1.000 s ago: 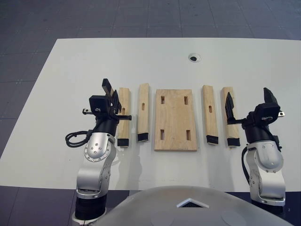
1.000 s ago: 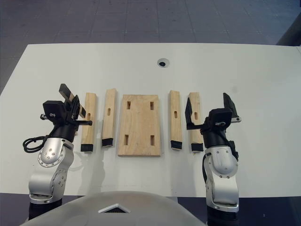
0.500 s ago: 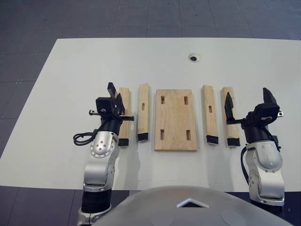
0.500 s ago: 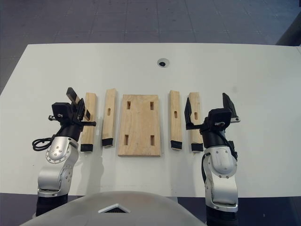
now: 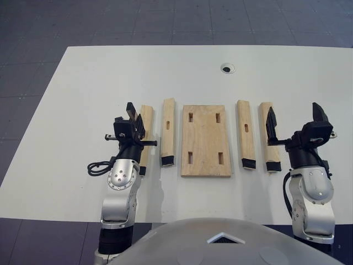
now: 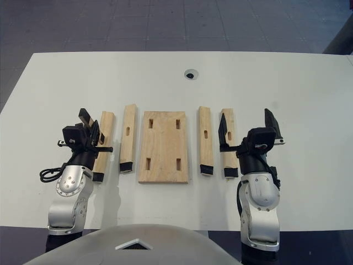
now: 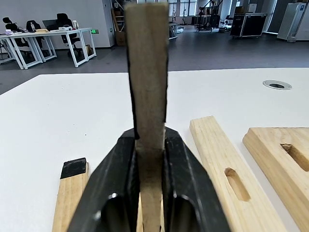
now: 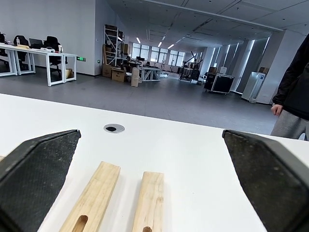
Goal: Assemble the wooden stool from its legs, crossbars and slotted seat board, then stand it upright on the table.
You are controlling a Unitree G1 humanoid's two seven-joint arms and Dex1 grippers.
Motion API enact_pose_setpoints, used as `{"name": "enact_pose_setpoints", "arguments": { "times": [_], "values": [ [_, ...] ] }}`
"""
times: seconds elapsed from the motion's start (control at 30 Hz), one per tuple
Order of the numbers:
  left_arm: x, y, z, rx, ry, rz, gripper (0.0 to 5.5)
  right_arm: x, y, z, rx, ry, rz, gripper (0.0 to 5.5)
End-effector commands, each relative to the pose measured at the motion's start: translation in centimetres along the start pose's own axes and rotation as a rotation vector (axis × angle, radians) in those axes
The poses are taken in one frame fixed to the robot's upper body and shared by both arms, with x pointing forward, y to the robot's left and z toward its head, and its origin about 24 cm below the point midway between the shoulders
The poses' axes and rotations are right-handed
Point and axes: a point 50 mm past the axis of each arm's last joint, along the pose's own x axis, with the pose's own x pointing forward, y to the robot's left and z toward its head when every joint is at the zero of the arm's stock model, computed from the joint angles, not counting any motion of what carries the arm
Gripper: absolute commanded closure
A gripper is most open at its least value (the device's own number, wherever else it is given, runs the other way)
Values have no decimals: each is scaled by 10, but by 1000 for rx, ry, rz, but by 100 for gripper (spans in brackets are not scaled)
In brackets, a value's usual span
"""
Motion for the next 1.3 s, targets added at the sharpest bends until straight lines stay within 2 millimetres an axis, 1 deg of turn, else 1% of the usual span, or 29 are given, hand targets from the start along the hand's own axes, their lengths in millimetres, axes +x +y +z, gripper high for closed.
{"name": "enact_pose_setpoints", "arguments": {
  "times": [0.03,0.2,0.37,0.43,0.53,0.57,0.63,0.7,0.73,0.8,0.9,1.03,1.3],
  "values": [
    [-10,-2,-34,-1,185,20,508,1,0,6,8,-25,-6,0],
    [-15,-4,-53,-52,281,-1,508,0,-1,8,9,-33,-9,0],
    [-29,-2,-89,-79,446,26,508,0,-1,10,10,-37,-9,0],
    [-36,-2,-93,-65,452,49,508,1,-1,11,9,-39,-9,0],
    [-41,-8,-93,-40,430,46,508,1,-1,11,7,-40,-12,0],
    [-41,-9,-91,-27,411,44,508,2,-1,11,7,-41,-11,0],
    [-35,-10,-78,8,333,49,508,2,-1,11,6,-42,-8,0],
    [-26,-10,-60,34,222,55,508,3,-1,11,5,-41,-8,0],
    [-22,-11,-47,48,153,57,508,3,-1,10,6,-41,-6,0],
    [-17,-12,-27,65,46,63,508,3,0,10,8,-39,-5,0],
    [-15,-15,-6,89,-58,60,508,3,0,9,9,-39,-3,0],
    [-16,-17,-1,92,-77,57,508,3,2,9,12,-37,0,0],
    [-14,-15,10,58,-120,75,508,3,2,8,14,-33,5,0]
  ]
}}
